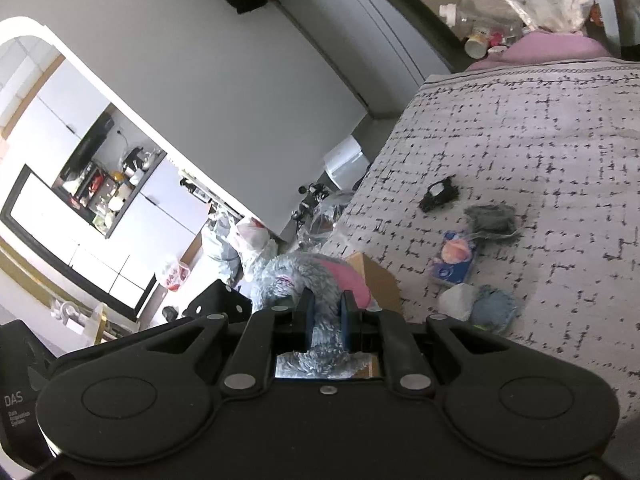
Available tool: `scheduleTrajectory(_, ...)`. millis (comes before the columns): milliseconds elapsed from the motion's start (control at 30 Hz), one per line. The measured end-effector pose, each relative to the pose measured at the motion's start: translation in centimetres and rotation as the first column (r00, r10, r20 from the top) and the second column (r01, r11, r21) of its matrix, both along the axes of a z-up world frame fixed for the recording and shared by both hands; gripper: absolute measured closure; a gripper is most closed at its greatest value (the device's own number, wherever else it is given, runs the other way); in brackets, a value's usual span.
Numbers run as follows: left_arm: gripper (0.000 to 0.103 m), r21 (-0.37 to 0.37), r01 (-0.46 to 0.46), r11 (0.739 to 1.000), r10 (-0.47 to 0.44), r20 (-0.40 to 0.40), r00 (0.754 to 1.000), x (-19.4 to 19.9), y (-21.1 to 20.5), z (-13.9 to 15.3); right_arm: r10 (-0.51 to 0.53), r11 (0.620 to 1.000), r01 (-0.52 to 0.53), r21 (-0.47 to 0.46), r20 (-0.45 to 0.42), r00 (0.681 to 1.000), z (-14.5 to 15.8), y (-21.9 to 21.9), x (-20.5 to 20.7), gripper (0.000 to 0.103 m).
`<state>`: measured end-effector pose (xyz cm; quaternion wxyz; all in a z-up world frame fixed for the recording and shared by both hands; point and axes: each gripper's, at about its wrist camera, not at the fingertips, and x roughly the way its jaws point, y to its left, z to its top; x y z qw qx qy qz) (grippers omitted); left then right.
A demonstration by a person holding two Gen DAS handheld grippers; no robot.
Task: Organize soft objects
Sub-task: 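Carry the light-blue plush toy over the cardboard box with both grippers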
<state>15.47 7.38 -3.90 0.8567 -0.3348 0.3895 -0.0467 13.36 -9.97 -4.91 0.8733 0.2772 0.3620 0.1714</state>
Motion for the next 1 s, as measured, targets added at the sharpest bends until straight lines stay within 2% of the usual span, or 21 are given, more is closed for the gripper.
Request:
scheduleTrajectory(267, 0.08, -0.048, -0.027, 0.999, 0.025, -0.033, 0.999, -0.1, 3.7, -2.0, 0.026, 0.999, -0.027, -0.041, -0.03, 0.999, -0.9, 3.6, 0.6, 0.09)
scheduleTrajectory(400, 0.08, -0.03, -0.049, 0.998, 0.048, -0.033, 0.998, -0.3, 4.9, -2.8, 0.04, 0.997, -0.043, -0.06, -0.047, 0.998, -1.6, 5.5, 0.9, 0.089)
scheduleTrajectory(767, 0.079, -0.053, -0.103, 0.993, 0.095, -0.136, 0.986, -0.5, 8.9, -6.9, 0.07, 0.993, -0.083, -0.086, -0.143, 0.987, -5.0, 9.4, 1.5, 0.088)
scheduleTrajectory(1000, 0.079, -0.06, -0.143, 0.988, 0.129, -0.198, 0.972, -0.4, 10.3, -8.8, 0.099, 0.987, -0.118, -0.106, -0.175, 0.98, -6.5, 10.7, 1.7, 0.083)
